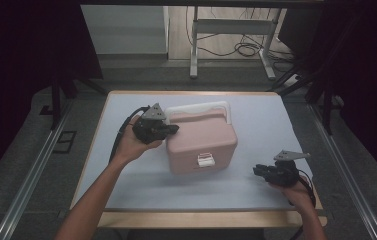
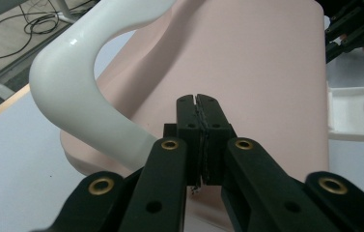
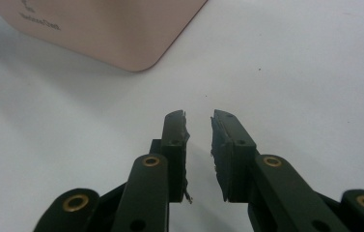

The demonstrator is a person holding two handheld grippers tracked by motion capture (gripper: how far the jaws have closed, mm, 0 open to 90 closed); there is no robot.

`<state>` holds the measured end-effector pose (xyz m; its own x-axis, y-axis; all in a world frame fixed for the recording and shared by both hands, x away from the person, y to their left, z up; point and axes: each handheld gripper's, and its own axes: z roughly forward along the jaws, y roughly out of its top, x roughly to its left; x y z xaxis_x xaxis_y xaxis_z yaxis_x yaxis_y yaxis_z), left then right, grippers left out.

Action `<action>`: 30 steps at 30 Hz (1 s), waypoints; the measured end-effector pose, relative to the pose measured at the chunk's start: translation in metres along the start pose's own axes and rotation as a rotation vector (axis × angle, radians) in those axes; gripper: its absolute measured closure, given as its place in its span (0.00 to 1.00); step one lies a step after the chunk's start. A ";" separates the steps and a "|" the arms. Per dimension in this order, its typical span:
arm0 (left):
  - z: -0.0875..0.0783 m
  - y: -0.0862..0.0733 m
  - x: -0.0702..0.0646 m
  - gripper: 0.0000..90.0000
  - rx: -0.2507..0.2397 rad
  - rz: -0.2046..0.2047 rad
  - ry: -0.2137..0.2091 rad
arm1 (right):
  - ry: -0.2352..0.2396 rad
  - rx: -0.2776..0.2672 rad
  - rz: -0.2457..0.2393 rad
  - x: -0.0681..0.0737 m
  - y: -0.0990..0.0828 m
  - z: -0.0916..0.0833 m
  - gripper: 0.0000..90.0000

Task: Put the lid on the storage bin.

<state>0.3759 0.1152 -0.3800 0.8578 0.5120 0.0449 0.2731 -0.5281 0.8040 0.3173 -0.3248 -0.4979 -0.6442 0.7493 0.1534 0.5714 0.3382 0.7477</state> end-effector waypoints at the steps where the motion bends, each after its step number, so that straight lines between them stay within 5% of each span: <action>1: 0.000 0.000 0.000 0.99 0.000 0.000 0.000 | 0.000 -0.001 0.000 0.000 0.000 0.000 0.84; 15: -0.013 -0.001 -0.006 0.98 -0.045 -0.005 0.023 | 0.003 -0.008 -0.011 0.000 0.004 0.004 0.84; 30: -0.038 -0.037 -0.008 0.89 -0.114 -0.122 0.026 | -0.009 -0.018 -0.017 0.002 0.004 0.006 0.88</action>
<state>0.3420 0.1568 -0.3876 0.8091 0.5861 -0.0431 0.3224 -0.3813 0.8664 0.3217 -0.3188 -0.4981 -0.6491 0.7487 0.1348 0.5513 0.3409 0.7615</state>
